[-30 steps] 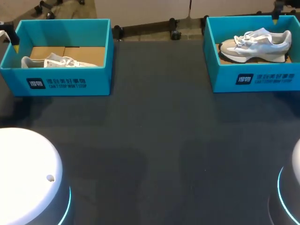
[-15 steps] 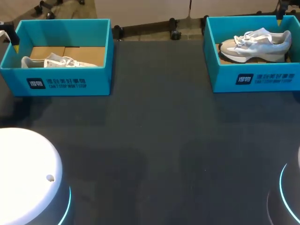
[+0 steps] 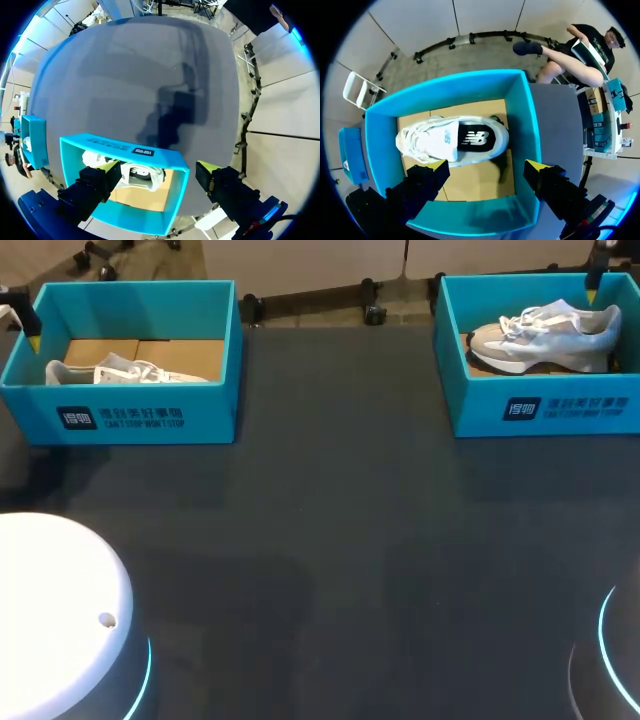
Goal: Take the shoe out of the shoebox, open the shoe tongue, remove and reinsert the insole, then place the shoe into the shoebox
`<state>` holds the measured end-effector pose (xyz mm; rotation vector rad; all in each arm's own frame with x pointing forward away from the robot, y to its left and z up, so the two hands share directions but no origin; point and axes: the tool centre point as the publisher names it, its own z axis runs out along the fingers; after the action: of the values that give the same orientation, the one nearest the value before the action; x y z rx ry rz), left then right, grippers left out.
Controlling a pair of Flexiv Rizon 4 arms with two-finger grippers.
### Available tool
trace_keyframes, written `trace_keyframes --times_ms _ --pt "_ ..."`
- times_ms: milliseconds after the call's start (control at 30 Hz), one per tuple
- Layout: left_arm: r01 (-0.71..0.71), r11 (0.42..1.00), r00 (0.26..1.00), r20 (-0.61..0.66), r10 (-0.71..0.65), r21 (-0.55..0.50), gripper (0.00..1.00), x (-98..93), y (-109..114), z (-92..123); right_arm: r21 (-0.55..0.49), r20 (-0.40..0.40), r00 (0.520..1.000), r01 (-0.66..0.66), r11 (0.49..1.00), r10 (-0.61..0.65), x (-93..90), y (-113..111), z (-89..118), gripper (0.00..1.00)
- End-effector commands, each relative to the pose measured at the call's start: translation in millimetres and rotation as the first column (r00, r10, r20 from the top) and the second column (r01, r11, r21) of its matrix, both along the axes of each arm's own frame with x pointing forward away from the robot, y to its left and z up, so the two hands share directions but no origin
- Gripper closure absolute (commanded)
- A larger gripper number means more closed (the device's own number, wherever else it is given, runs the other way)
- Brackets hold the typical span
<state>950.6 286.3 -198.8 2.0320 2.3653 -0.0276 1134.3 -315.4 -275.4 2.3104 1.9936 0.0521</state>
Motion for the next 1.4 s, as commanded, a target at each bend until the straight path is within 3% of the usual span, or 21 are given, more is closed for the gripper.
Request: trace_keyframes --times_ms 33,333,467,1133,1400 --pt "0.0 1.0 1.0 0.004 0.0 0.002 0.0 -1.7 0.0 0.1 0.015 -0.069 0.998 0.002 1.0 -0.001 10.9 -6.2 -11.8 0.0" --pt "0.0 1.0 1.0 0.004 0.0 0.002 0.0 -1.7 0.0 0.1 0.002 -0.065 0.998 -0.002 1.0 0.002 19.5 -14.5 -27.3 0.04" --pt "0.0 1.0 1.0 0.004 0.0 0.002 0.0 -1.7 0.0 0.1 -0.012 -0.034 0.999 -0.005 1.0 0.005 21.5 -16.4 -32.9 0.0" --pt "0.0 1.0 1.0 0.004 0.0 0.002 0.0 -1.7 0.0 0.1 -0.012 -0.034 0.999 -0.005 1.0 0.005 21.5 -16.4 -32.9 0.0" --pt "0.0 1.0 1.0 0.004 0.0 0.002 0.0 -1.7 0.0 0.1 -0.037 0.005 0.999 0.044 0.998 -0.043 20.8 -19.0 -32.4 0.0"
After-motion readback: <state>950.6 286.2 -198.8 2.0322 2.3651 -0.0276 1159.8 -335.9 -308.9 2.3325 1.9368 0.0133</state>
